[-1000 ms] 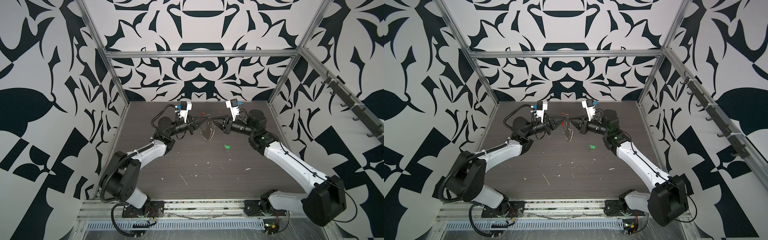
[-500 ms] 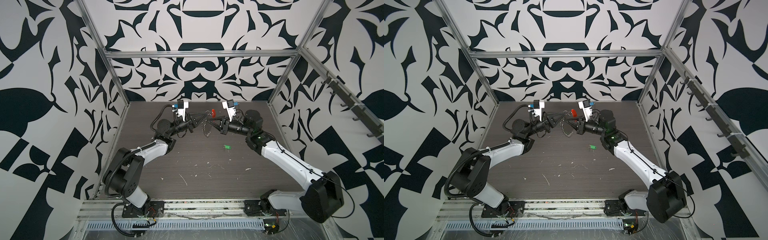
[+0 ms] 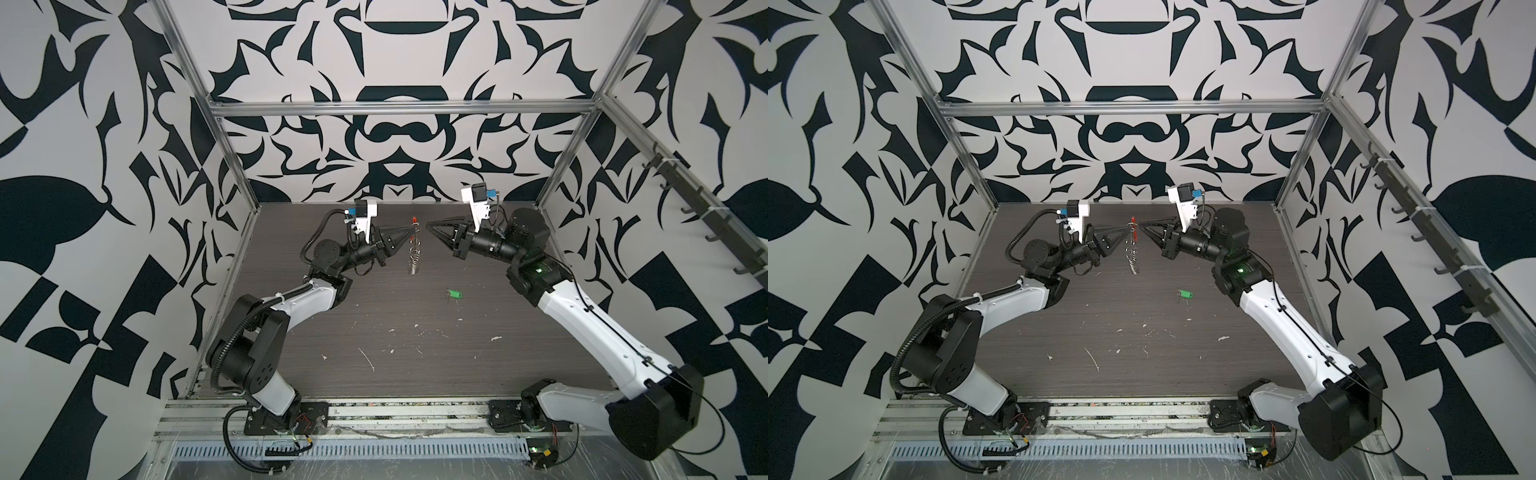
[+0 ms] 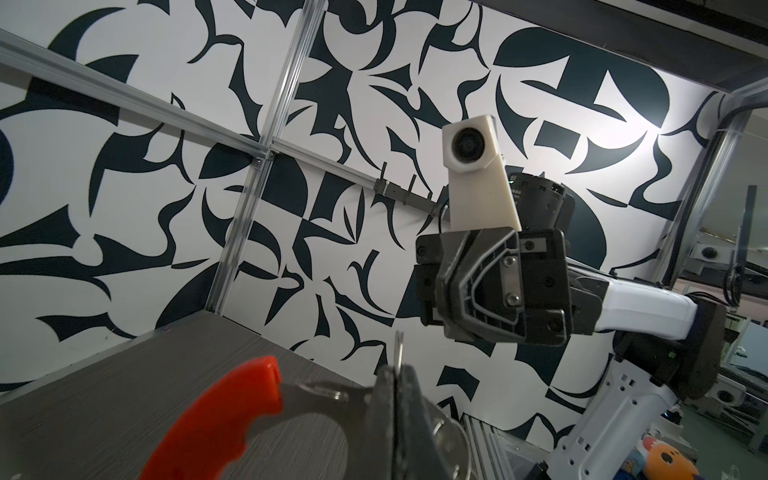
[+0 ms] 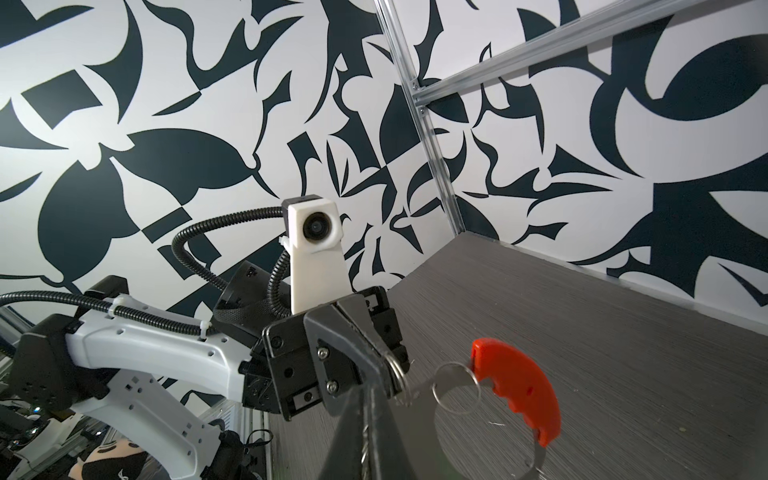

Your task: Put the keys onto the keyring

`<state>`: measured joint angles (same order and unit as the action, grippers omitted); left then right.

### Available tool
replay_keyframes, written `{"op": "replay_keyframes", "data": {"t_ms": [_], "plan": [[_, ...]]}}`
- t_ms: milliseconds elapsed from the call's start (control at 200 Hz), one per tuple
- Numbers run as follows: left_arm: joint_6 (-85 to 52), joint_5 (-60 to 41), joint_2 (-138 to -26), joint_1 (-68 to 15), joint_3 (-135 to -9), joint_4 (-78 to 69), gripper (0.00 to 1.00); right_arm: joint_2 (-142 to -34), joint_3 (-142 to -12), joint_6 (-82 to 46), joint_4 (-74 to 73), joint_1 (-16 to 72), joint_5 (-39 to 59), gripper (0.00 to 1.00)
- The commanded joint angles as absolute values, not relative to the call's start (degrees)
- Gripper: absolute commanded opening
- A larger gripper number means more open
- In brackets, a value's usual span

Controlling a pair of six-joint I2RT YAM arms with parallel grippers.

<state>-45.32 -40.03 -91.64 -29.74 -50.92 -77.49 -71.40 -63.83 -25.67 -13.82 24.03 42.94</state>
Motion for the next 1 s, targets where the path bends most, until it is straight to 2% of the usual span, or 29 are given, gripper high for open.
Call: {"op": "replay_keyframes", "data": {"t_ms": [0, 815, 920, 995], "plan": [[-46.67, -40.36, -91.74, -29.55, -51.60, -82.52, 0.00, -72.57, -66.01, -26.97, -17.20, 23.99, 44.77, 0.09], [-47.62, -40.96, -92.86, -29.54, -53.33, -82.53, 0.00, -76.06, -66.25, -30.94, -22.15, 24.17, 48.40, 0.09], [-47.72, -40.98, -92.82, -29.53, -53.45, -82.53, 0.00, -76.17, -66.01, -30.94, -22.22, 24.17, 48.55, 0.11], [-47.71, -40.86, -92.73, -29.57, -53.44, -82.46, 0.00, -75.56, -65.86, -30.15, -21.59, 24.15, 48.19, 0.15]]}}
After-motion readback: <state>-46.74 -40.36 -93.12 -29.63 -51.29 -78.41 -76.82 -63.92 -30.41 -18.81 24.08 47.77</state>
